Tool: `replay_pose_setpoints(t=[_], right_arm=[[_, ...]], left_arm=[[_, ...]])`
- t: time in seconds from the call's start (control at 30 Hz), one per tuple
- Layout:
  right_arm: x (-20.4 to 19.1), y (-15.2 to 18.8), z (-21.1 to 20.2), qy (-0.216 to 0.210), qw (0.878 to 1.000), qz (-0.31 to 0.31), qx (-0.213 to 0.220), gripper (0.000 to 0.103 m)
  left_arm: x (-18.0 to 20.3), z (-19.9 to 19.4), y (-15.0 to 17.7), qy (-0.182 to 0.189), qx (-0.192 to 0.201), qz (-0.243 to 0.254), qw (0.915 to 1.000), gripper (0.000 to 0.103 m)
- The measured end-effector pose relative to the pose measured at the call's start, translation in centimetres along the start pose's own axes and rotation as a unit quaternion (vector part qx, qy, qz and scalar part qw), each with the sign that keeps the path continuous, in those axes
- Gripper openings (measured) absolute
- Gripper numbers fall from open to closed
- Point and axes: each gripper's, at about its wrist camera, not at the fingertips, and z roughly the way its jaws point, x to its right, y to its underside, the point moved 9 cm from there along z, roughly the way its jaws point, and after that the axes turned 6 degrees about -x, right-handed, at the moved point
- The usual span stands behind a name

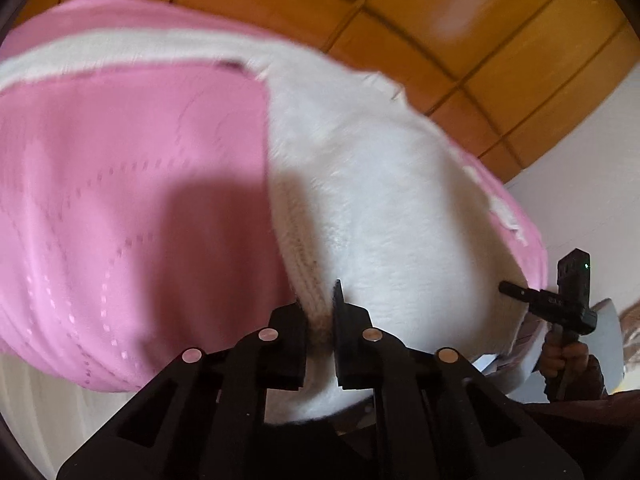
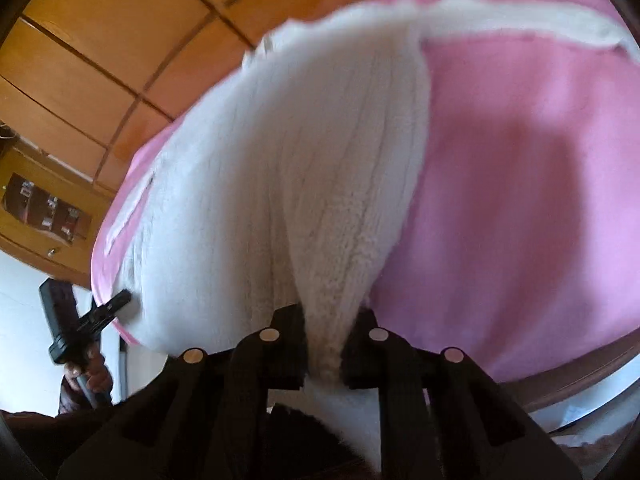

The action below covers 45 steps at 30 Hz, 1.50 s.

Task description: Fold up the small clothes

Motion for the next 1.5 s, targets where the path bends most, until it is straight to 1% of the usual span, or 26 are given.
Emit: replay_pose_setpoints(t=[0.1, 0.17, 0.23, 0.33, 0.4, 0.43, 0.47, 0.5, 0.53, 0.57, 0.6, 0.67, 0.73, 0.8, 0.83, 0.9, 1.0, 1.13, 1.2, 1.23, 1.3, 1.33, 1.37, 1.4, 1.47, 1.5], right_arm=[[-1.9, -1.6, -4.4, -0.020, 0.998, -0.024, 0.051, 0.010], [-2.2, -0.9, -6.0, -0.007, 0.997, -0.046, 0.058, 0.010], [-0.4, 0.5, -4.5, 0.020, 0.999, -0.032, 0.023, 0.010], [3.3, 2.7, -0.8, 0.057, 0.998, -0.004, -0.031, 0.010], [4.1, 3.1, 0.8, 0.060, 0.997, 0.006, -0.041, 0.010], [4.2, 3.2, 1.1, 0.058, 0.997, 0.009, -0.042, 0.012], [4.2, 3.1, 1.1, 0.048, 0.998, 0.011, -0.040, 0.017], [3.9, 2.9, 0.8, 0.040, 0.998, 0.012, -0.036, 0.022], [4.0, 2.3, 0.4, 0.034, 0.999, 0.014, -0.027, 0.034], [4.4, 1.8, -0.2, 0.032, 0.999, 0.015, -0.019, 0.047], [5.1, 1.1, -1.1, 0.034, 0.999, 0.019, -0.005, 0.051], [6.6, -0.5, -2.9, 0.040, 0.998, 0.036, 0.031, 0.053], [8.4, -2.4, -4.2, 0.042, 0.994, 0.069, 0.068, 0.055], [10.7, -4.2, -5.1, 0.049, 0.988, 0.104, 0.099, 0.056], [12.9, -5.7, -5.6, 0.052, 0.982, 0.135, 0.120, 0.057], [15.2, -7.4, -5.9, 0.048, 0.974, 0.169, 0.141, 0.056], [19.5, -10.6, -6.5, 0.060, 0.959, 0.216, 0.173, 0.056], [25.4, -15.3, -7.7, 0.042, 0.931, 0.288, 0.220, 0.054], [27.4, -16.7, -8.0, 0.036, 0.919, 0.314, 0.235, 0.054], [28.8, -17.8, -8.4, 0.032, 0.910, 0.333, 0.246, 0.054], [30.6, -19.1, -8.9, 0.040, 0.898, 0.354, 0.258, 0.052], [31.8, -20.0, -9.1, 0.052, 0.893, 0.363, 0.261, 0.040], [32.2, -20.3, -9.2, 0.067, 0.892, 0.367, 0.256, 0.013], [32.5, -21.0, -8.9, 0.096, 0.890, 0.372, 0.247, 0.005], [33.3, -22.0, -9.2, 0.152, 0.891, 0.358, 0.236, 0.005], [33.4, -22.7, -9.8, 0.198, 0.890, 0.338, 0.235, 0.005]], left_arm=[[1.5, -2.5, -0.1, 0.015, 0.019, 0.021, 0.9995, 0.008], [1.9, -3.2, 0.6, 0.011, 0.017, 0.033, 0.9993, 0.008], [1.1, -2.0, 2.0, -0.008, -0.010, 0.029, 0.9995, 0.008], [-1.0, 0.5, 4.1, -0.054, -0.053, 0.015, 0.9970, 0.008], [-1.4, 1.0, 4.4, -0.065, -0.069, 0.016, 0.9954, 0.009], [-1.4, 0.8, 4.0, -0.076, -0.063, 0.016, 0.9950, 0.009], [-1.3, 0.2, 3.4, -0.077, -0.054, 0.018, 0.9954, 0.018], [-1.1, -0.2, 2.8, -0.072, -0.045, 0.018, 0.9962, 0.032], [-1.0, -0.9, 1.6, -0.071, -0.024, 0.011, 0.9972, 0.041], [-0.9, -1.5, 0.3, -0.073, 0.000, 0.002, 0.9973, 0.055], [-0.7, -1.7, -0.6, -0.073, 0.015, 0.000, 0.9972, 0.057], [0.3, -1.6, -2.7, -0.076, 0.041, 0.008, 0.9962, 0.057], [1.2, -0.6, -4.5, -0.093, 0.060, 0.015, 0.9938, 0.057], [2.8, 1.3, -5.9, -0.097, 0.061, 0.031, 0.9929, 0.058], [3.1, 2.0, -6.3, -0.102, 0.061, 0.036, 0.9923, 0.060], [4.4, 4.2, -7.1, -0.106, 0.053, 0.052, 0.9916, 0.060], [5.4, 6.7, -7.4, -0.114, 0.038, 0.066, 0.9906, 0.060], [4.7, 9.0, -7.8, -0.129, 0.020, 0.062, 0.9895, 0.060], [3.9, 9.4, -7.8, -0.138, 0.015, 0.055, 0.9888, 0.060], [3.3, 9.5, -7.7, -0.143, 0.014, 0.052, 0.9883, 0.060], [2.9, 9.6, -7.8, -0.145, 0.016, 0.051, 0.9880, 0.060], [2.8, 9.7, -7.9, -0.148, 0.016, 0.053, 0.9875, 0.060], [2.8, 9.8, -7.9, -0.149, 0.015, 0.055, 0.9872, 0.062], [2.8, 9.9, -7.9, -0.149, 0.015, 0.058, 0.9870, 0.064], [3.0, 10.1, -7.9, -0.152, 0.013, 0.063, 0.9862, 0.066], [3.0, 10.3, -7.9, -0.153, 0.012, 0.066, 0.9859, 0.068]])
